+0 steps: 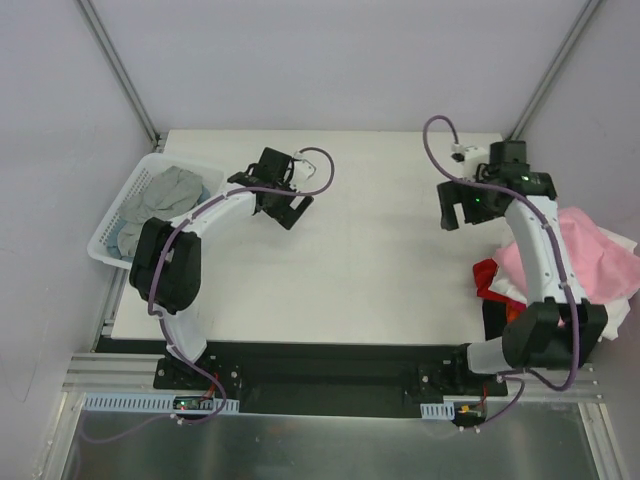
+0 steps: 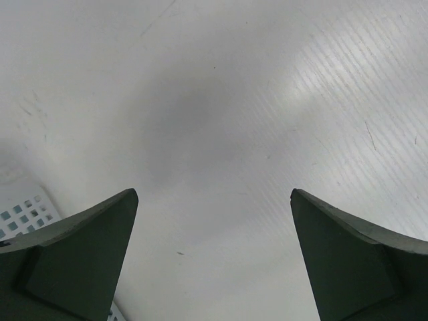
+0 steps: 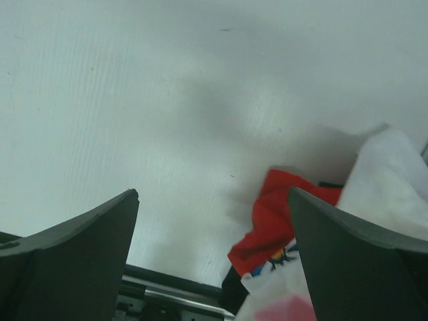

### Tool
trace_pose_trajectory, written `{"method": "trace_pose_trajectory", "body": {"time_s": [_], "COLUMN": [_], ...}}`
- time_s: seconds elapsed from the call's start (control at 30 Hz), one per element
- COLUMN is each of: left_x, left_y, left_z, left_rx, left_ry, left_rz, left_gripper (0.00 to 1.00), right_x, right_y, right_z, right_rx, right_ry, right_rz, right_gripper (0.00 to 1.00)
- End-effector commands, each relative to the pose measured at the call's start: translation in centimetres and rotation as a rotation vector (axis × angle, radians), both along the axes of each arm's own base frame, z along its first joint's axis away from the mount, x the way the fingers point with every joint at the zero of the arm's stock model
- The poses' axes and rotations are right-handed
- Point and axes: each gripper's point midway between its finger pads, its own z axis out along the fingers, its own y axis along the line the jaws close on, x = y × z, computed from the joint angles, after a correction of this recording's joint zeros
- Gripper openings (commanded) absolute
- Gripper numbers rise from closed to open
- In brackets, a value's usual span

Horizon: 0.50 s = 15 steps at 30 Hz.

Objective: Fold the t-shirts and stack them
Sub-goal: Put the neatly folded tshirt into the corner of the board with the right arm

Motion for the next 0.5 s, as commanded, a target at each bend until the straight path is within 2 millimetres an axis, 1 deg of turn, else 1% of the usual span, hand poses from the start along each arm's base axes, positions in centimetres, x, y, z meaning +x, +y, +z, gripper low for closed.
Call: {"method": "trace_pose_trajectory", "body": {"time_s": [0.0,0.03,0.07,0.1,0.13,0.17,0.2,0.23,0.27,0.3,0.37,0.4,0.47], "left_x": [1.0,1.2,1.2,1.3,1.3,1.4,1.4,1.4,1.5,1.5,1.6,1.7,1.9], "left_y": [1.1,1.2,1.3,1.4,1.5,1.6,1.7,1.7,1.8,1.9,1.9,1.9,2.2], "left_z": [2.6,2.9,3.0,3.1,3.2,3.2,3.2,3.1,3.1,3.2,3.4,3.5,4.2], "left_rx": [-0.028,-0.035,-0.041,-0.051,-0.058,-0.062,-0.066,-0.066,-0.068,-0.071,-0.079,-0.086,-0.097], "left_ry": [-0.104,-0.111,-0.115,-0.117,-0.119,-0.119,-0.119,-0.116,-0.119,-0.119,-0.124,-0.125,-0.14], "left_rz": [0.088,0.096,0.102,0.114,0.118,0.124,0.13,0.133,0.138,0.148,0.16,0.176,0.198], "left_gripper": [0.99,0.99,1.0,0.99,0.99,0.99,0.99,0.99,0.99,0.99,0.99,0.99,0.99], "right_x": [4.3,4.9,5.6,6.1,6.3,6.7,7.0,7.3,7.3,7.8,8.0,8.4,8.4], "right_y": [4.1,4.6,5.1,6.7,7.2,8.5,9.0,9.4,10.4,10.9,12.3,12.9,14.2], "right_z": [0.3,0.0,0.2,-0.8,-1.0,-0.9,-1.4,-1.5,-1.5,-1.5,-1.3,-0.6,-0.5], "right_rx": [-0.059,-0.084,-0.112,-0.12,-0.133,-0.137,-0.15,-0.168,-0.18,-0.19,-0.193,-0.187,-0.186], "right_ry": [-0.053,-0.052,-0.06,-0.039,-0.037,-0.049,-0.043,-0.052,-0.056,-0.056,-0.067,-0.085,-0.091], "right_rz": [0.021,0.027,0.027,0.064,0.074,0.1,0.118,0.127,0.151,0.16,0.186,0.192,0.216], "right_gripper": [0.97,0.97,0.97,0.96,0.97,0.96,0.97,0.97,0.97,0.97,0.97,0.97,0.97]}}
